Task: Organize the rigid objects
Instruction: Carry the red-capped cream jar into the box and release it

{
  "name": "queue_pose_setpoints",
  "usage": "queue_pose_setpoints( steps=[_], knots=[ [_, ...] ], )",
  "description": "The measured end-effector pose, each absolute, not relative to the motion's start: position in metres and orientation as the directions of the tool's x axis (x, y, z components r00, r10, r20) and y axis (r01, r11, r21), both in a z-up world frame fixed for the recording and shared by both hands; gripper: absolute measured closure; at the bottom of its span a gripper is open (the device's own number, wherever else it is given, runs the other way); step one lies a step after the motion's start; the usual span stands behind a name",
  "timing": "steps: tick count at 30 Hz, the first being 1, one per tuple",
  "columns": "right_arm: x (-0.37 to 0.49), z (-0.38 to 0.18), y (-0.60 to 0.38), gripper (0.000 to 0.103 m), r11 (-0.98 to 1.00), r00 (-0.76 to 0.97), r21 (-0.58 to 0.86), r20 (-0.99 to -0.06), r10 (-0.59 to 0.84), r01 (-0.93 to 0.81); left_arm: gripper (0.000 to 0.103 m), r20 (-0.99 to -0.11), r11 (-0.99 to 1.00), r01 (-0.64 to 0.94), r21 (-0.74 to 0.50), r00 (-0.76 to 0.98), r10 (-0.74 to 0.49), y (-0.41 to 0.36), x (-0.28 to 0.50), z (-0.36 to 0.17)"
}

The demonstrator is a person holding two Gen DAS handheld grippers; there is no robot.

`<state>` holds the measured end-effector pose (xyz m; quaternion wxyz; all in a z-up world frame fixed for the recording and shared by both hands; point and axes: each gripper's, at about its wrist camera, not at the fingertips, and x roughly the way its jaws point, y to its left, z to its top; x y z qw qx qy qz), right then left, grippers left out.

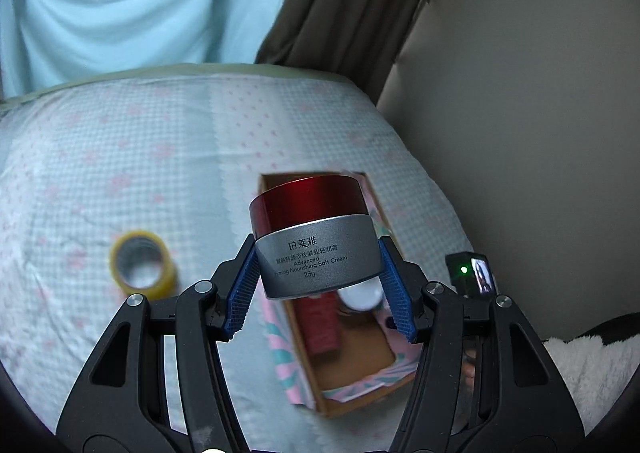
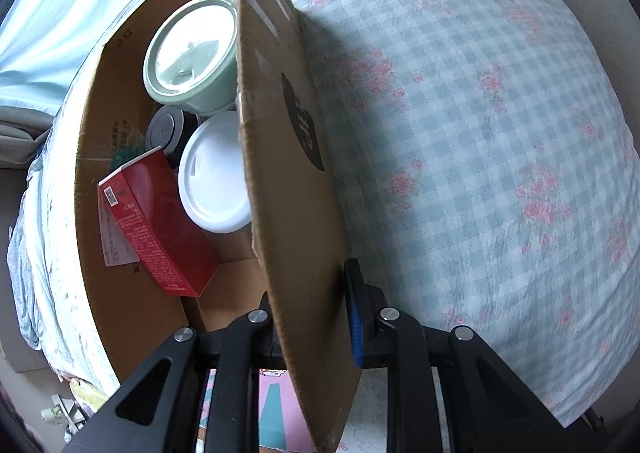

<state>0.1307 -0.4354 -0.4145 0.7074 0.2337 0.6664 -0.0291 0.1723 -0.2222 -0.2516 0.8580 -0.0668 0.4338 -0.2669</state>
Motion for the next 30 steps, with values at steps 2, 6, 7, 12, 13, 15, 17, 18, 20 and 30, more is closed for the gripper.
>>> queue_pose_setpoints(
  steps=[2, 6, 7, 12, 13, 15, 17, 18, 20, 30],
  knots=[
    [0.133, -0.417, -0.439, 0.083, 0.888, 0.108, 0.300, -0.954, 0.280, 0.348, 0.049, -0.719, 0.848, 0.399, -0.348, 0.466, -0.515, -0.239, 0.163, -0.261],
    [0.136, -0.420, -0.443, 0.082, 0.893, 0.097, 0.303, -0.953, 0.288, 0.332, 0.049, -0.744, 0.849, 0.382, -0.365, 0.428, -0.512, -0.265, 0.144, -0.287],
    [0.139, -0.421, -0.444, 0.082, 0.896, 0.092, 0.300, -0.954, 0.286, 0.326, 0.049, -0.753, 0.850, 0.377, -0.367, 0.416, -0.510, -0.271, 0.139, -0.295],
    [0.147, -0.423, -0.443, 0.082, 0.901, 0.085, 0.301, -0.954, 0.289, 0.313, 0.049, -0.789, 0.855, 0.361, -0.371, 0.362, -0.496, -0.286, 0.125, -0.331],
    [0.148, -0.423, -0.442, 0.082, 0.902, 0.086, 0.301, -0.954, 0.288, 0.310, 0.049, -0.795, 0.855, 0.363, -0.371, 0.353, -0.494, -0.288, 0.122, -0.337],
    [0.149, -0.423, -0.439, 0.082, 0.901, 0.087, 0.302, -0.953, 0.289, 0.313, 0.049, -0.804, 0.855, 0.365, -0.369, 0.336, -0.490, -0.290, 0.120, -0.347],
    [0.149, -0.423, -0.440, 0.082, 0.902, 0.086, 0.301, -0.953, 0.289, 0.309, 0.049, -0.811, 0.855, 0.371, -0.362, 0.327, -0.485, -0.291, 0.119, -0.355],
    [0.149, -0.424, -0.440, 0.082, 0.902, 0.086, 0.301, -0.953, 0.289, 0.308, 0.049, -0.817, 0.855, 0.377, -0.355, 0.320, -0.480, -0.292, 0.118, -0.357],
    [0.146, -0.423, -0.441, 0.082, 0.903, 0.087, 0.303, -0.953, 0.290, 0.305, 0.048, -0.836, 0.867, 0.378, -0.325, 0.313, -0.451, -0.295, 0.116, -0.361],
    [0.141, -0.423, -0.443, 0.081, 0.891, 0.102, 0.324, -0.946, 0.308, 0.319, 0.000, -0.824, 0.874, 0.376, -0.306, 0.355, -0.441, -0.288, 0.116, -0.351]
  ],
)
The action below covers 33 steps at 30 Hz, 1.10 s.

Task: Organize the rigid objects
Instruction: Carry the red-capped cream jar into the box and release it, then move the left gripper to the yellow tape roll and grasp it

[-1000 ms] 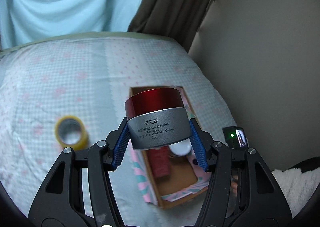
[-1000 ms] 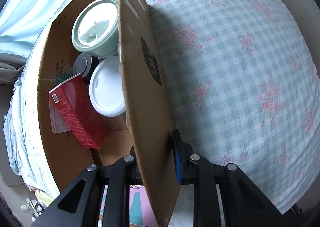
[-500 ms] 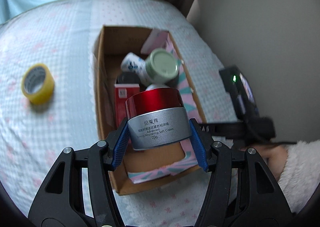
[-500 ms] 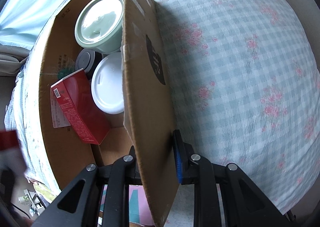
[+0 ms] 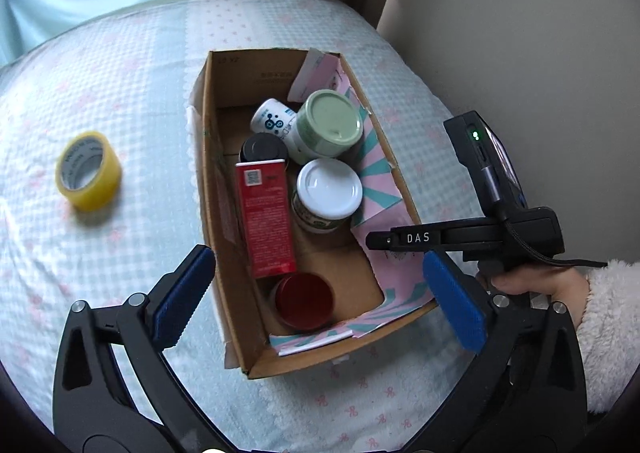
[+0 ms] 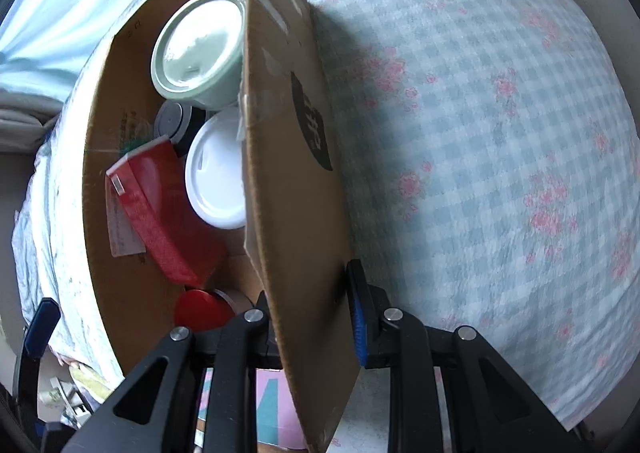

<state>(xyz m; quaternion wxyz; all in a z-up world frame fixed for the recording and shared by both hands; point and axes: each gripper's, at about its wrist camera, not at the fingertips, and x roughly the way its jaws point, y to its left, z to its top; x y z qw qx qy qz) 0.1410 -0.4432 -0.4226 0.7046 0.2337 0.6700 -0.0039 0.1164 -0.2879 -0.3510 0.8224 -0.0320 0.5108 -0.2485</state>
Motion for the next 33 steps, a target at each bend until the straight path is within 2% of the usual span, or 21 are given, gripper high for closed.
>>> queue_pose_setpoints(
  steps=[9, 17, 22, 28, 33],
  knots=[
    [0.139, -0.423, -0.445, 0.081, 0.886, 0.106, 0.317, -0.948, 0.299, 0.339, 0.000, -0.823, 0.877, 0.377, -0.297, 0.365, -0.436, -0.263, 0.123, -0.327],
    [0.137, -0.422, -0.455, 0.081, 0.865, 0.108, 0.310, -0.950, 0.292, 0.395, 0.000, -0.810, 0.884, 0.364, -0.293, 0.397, -0.431, -0.208, 0.146, -0.294],
    [0.135, -0.422, -0.463, 0.081, 0.852, 0.119, 0.304, -0.952, 0.280, 0.427, 0.000, -0.813, 0.899, 0.371, -0.232, 0.432, -0.389, -0.166, 0.168, -0.281],
    [0.127, -0.421, -0.468, 0.081, 0.834, 0.140, 0.297, -0.955, 0.262, 0.465, 0.000, -0.826, 0.913, 0.353, -0.204, 0.439, -0.355, -0.117, 0.206, -0.299],
    [0.117, -0.416, -0.464, 0.082, 0.823, 0.161, 0.288, -0.958, 0.239, 0.490, 0.000, -0.843, 0.915, 0.350, -0.201, 0.414, -0.344, -0.096, 0.238, -0.345]
  ],
)
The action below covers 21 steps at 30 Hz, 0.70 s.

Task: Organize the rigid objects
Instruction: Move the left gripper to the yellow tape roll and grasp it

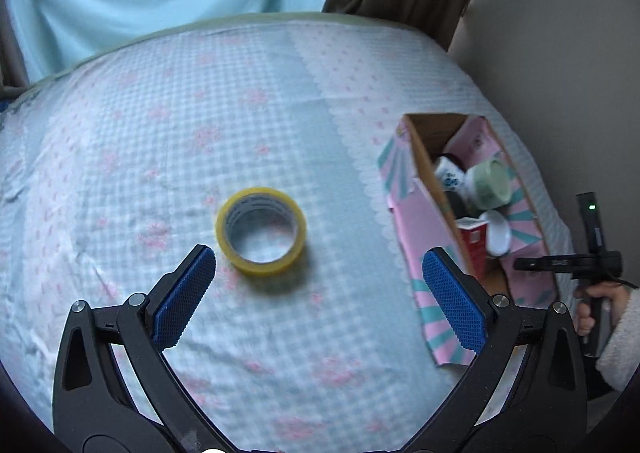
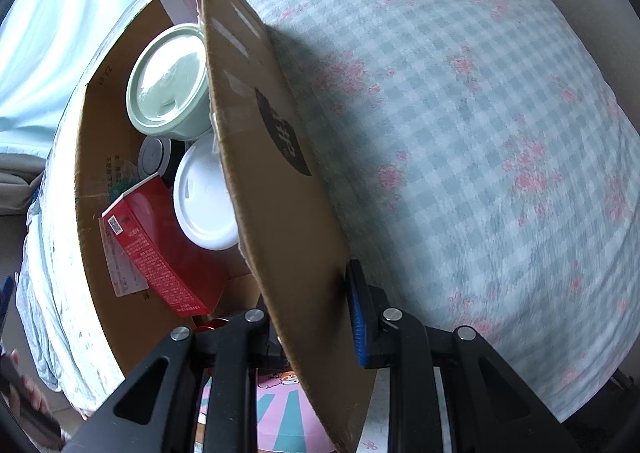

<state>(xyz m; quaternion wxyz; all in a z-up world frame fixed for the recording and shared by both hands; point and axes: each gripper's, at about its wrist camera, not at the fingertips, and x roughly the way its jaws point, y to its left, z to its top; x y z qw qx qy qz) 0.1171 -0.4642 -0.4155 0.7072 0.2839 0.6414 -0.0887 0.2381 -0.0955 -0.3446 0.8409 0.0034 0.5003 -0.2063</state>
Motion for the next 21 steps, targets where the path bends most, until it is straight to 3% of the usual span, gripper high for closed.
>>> queue_pose_setpoints(
  steps=[12, 21],
  knots=[
    [0.107, -0.400, -0.437, 0.085, 0.847, 0.167, 0.233, -0.971, 0.173, 0.477, 0.000, -0.891, 0.927, 0.323, -0.189, 0.340, -0.300, -0.083, 0.285, -0.472],
    [0.092, -0.385, -0.426, 0.087, 0.868, 0.171, 0.220, -0.972, 0.159, 0.445, 0.000, -0.889, 0.932, 0.314, -0.182, 0.352, -0.292, -0.085, 0.298, -0.508]
  ],
)
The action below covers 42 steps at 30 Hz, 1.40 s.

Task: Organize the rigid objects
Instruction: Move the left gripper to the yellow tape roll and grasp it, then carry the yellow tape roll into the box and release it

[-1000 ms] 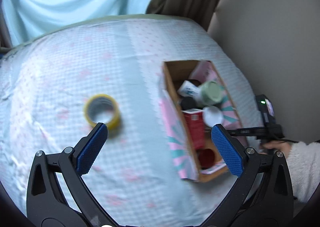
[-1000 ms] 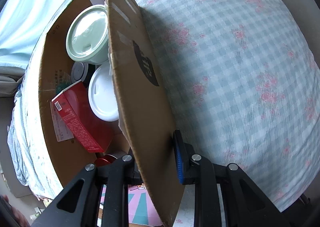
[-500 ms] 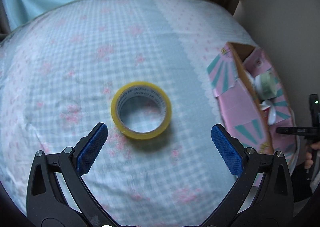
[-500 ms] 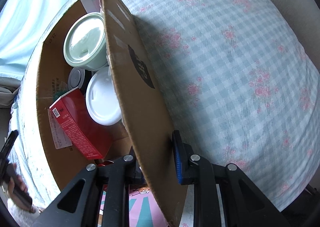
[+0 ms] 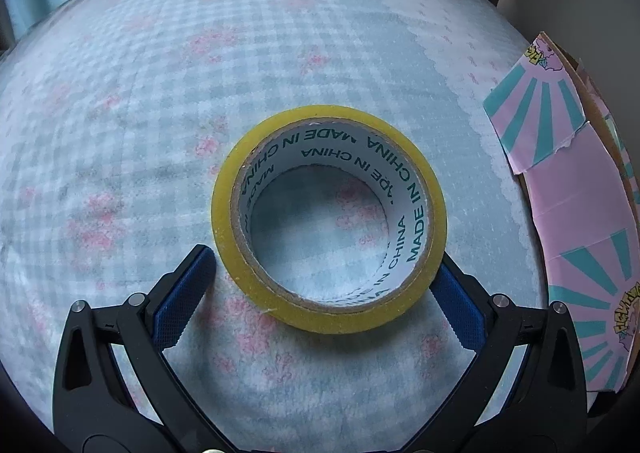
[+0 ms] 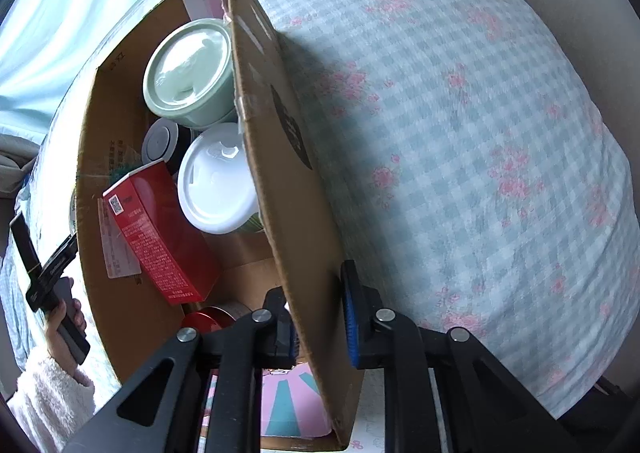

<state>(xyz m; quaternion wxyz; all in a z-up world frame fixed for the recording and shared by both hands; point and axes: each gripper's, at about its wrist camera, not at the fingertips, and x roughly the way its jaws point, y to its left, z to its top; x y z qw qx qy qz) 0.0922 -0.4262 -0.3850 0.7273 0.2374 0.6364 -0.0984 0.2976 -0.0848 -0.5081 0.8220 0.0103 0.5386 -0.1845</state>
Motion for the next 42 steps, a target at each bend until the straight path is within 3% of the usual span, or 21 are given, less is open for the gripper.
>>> queue_pose_setpoints(
  steps=[25, 31, 42],
  knots=[
    [0.092, -0.379, -0.419, 0.087, 0.878, 0.164, 0.214, -0.974, 0.158, 0.428, 0.002, -0.847, 0.926, 0.310, -0.216, 0.413, -0.336, -0.083, 0.307, -0.492],
    [0.093, -0.383, -0.421, 0.087, 0.881, 0.157, 0.219, -0.973, 0.167, 0.419, 0.002, -0.822, 0.922, 0.322, -0.215, 0.451, -0.349, -0.088, 0.298, -0.446],
    [0.101, -0.389, -0.428, 0.087, 0.892, 0.124, 0.236, -0.971, 0.203, 0.386, 0.002, -0.799, 0.875, 0.443, -0.196, 0.446, -0.405, -0.156, 0.259, -0.310]
  ],
)
